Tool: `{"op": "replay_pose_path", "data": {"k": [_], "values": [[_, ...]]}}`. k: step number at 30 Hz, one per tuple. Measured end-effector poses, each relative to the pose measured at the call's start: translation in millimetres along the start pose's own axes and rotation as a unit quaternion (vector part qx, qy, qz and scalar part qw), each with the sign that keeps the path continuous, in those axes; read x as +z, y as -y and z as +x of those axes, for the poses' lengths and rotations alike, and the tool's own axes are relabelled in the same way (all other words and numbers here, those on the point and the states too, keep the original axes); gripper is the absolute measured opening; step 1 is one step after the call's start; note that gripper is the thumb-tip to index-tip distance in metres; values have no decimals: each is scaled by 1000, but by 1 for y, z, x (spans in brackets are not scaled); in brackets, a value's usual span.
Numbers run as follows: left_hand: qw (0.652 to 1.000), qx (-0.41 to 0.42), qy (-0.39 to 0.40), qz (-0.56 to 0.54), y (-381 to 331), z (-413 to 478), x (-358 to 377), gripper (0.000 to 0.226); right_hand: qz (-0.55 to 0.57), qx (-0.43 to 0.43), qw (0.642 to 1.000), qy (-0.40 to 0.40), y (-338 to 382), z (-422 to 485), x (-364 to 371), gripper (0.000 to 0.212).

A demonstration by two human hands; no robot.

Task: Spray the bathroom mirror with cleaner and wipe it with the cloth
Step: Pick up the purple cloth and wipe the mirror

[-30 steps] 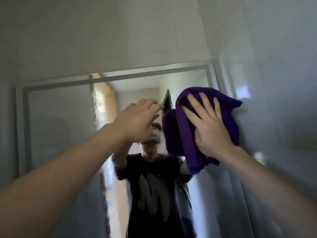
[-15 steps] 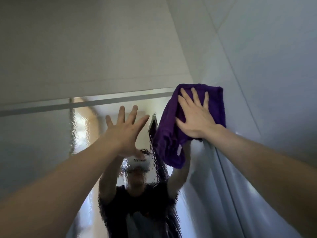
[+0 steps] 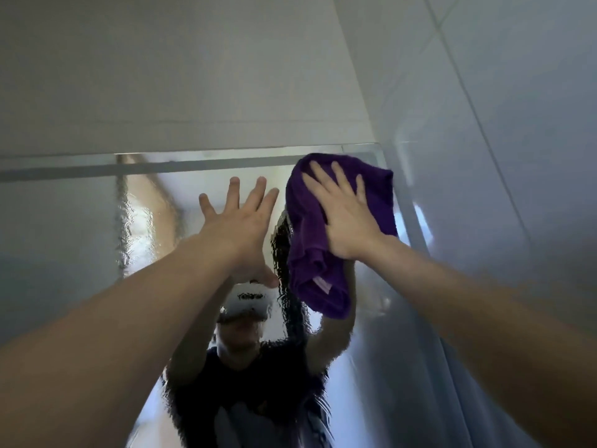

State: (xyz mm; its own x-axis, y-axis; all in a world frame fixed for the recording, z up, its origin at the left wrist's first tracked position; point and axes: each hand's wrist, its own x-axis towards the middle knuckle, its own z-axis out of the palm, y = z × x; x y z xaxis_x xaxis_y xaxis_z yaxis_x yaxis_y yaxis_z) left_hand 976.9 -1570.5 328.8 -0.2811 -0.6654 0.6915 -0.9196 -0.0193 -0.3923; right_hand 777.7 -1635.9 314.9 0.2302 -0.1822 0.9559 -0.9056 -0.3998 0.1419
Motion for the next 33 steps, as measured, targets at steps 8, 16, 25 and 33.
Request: {"op": "replay_pose_path", "data": {"k": [8,16,25,33], "values": [[1000,0,1,-10,-3,-3,0,155,7,-106,979,174,-4,-130,5,81],[1000,2,-1,-6,-4,-2,0,156,-28,48,983,173,-52,-119,-17,94],[1000,7,-20,3,-1,1,9,154,20,129,991,35,-56,10,-24,78],[1000,13,-4,19,-1,-1,2,158,14,92,996,5,-7,38,-15,72]]}}
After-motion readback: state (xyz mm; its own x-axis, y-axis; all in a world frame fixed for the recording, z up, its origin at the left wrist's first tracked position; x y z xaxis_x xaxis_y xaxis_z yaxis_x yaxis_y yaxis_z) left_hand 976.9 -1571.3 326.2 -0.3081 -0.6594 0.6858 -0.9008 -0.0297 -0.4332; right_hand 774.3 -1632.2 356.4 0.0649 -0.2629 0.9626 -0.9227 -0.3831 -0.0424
